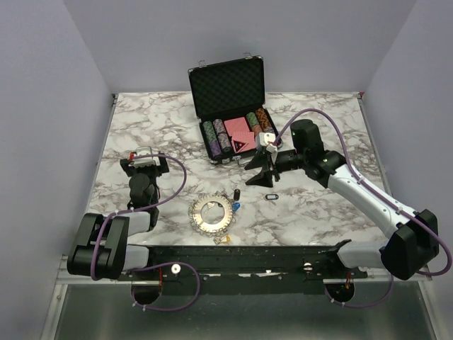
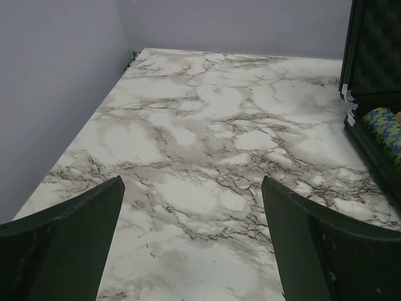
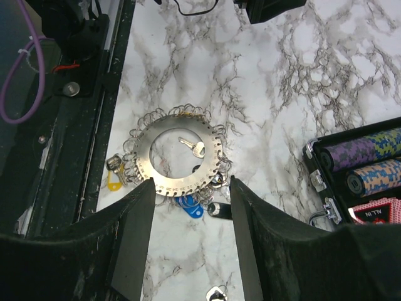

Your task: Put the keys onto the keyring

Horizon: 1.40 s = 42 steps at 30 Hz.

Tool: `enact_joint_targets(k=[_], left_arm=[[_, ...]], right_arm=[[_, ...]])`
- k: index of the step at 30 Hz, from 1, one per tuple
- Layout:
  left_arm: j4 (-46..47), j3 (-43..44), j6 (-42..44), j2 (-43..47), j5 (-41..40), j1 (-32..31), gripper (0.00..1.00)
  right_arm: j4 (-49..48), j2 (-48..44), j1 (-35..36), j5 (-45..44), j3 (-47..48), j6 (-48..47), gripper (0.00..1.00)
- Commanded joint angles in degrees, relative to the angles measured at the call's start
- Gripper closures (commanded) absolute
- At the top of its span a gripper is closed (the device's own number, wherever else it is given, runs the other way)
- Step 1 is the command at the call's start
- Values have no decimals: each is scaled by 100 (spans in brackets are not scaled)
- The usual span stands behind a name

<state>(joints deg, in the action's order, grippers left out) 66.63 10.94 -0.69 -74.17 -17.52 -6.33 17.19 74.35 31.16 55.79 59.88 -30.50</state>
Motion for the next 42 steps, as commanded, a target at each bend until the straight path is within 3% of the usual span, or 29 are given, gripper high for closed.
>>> enact_joint_targets(k=[1,33,36,38,42], left_arm=[[-1,110,-72,8,29,35,1],[-19,110,-89,17,21,44,1],[472,-144,42,86,265,0,1],[-33,-93,122,533,5,-61,1],[-2350,627,-183,2026,-296,-343,1]], right_arm=[[-119,-17,-22,204,-64,-61,41],[-146,1,-13,521,-99,35,41],[-172,10,-22,530,-108,88,41],[-172,1,-31,512,-99,97,41],[-181,71,-22,529,-134,97,41]])
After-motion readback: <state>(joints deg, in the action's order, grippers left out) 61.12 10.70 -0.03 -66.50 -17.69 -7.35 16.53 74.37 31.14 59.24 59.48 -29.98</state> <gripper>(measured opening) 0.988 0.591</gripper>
